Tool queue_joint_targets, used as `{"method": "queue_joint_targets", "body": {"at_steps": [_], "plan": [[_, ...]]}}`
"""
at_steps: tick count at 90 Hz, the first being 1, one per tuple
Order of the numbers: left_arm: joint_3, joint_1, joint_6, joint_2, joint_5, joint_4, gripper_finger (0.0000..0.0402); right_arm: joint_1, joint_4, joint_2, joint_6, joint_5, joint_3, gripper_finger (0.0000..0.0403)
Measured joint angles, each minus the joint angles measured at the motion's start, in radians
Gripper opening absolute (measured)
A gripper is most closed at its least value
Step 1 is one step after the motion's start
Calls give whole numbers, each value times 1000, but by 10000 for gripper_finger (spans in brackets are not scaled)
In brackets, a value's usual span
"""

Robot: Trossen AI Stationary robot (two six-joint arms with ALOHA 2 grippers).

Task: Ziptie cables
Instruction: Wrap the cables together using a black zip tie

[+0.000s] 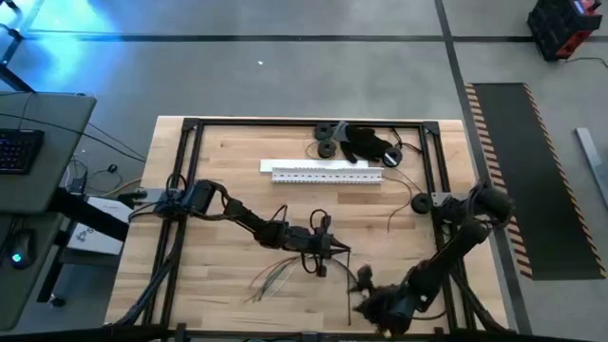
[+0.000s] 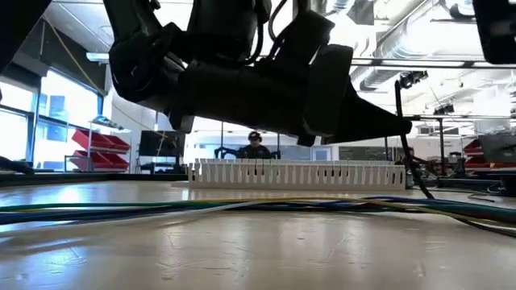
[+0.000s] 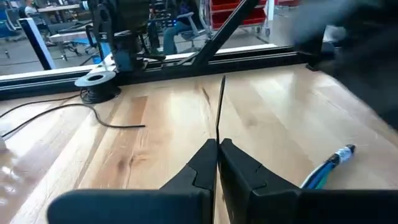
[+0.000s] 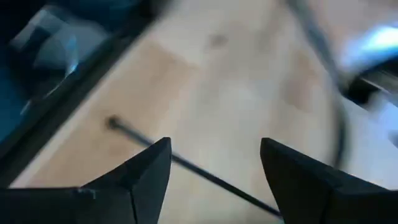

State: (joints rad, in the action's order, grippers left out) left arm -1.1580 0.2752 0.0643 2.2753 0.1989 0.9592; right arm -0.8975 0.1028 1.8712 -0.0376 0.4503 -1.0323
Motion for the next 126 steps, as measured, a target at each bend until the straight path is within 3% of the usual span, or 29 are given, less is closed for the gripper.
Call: {"method": "queue_joint_targets", "body": {"at_steps": [20,57,74,99,126], "plan": [[0,1,0,0,-2,-11,0,-1,216,111,200,-36,-156,200],[0,0,-3,0,-2,-26,0,3,48,219,300,55,-194,156],[0,0,-3,0,17,-32,0,20,-62,269,195,74,-193,113],[0,10,11,0,61,-35,0,14,-156,305,24,114,-192,12],[1,45,106,-11,164,-40,0,-15,-87,310,-311,321,-189,2]]}}
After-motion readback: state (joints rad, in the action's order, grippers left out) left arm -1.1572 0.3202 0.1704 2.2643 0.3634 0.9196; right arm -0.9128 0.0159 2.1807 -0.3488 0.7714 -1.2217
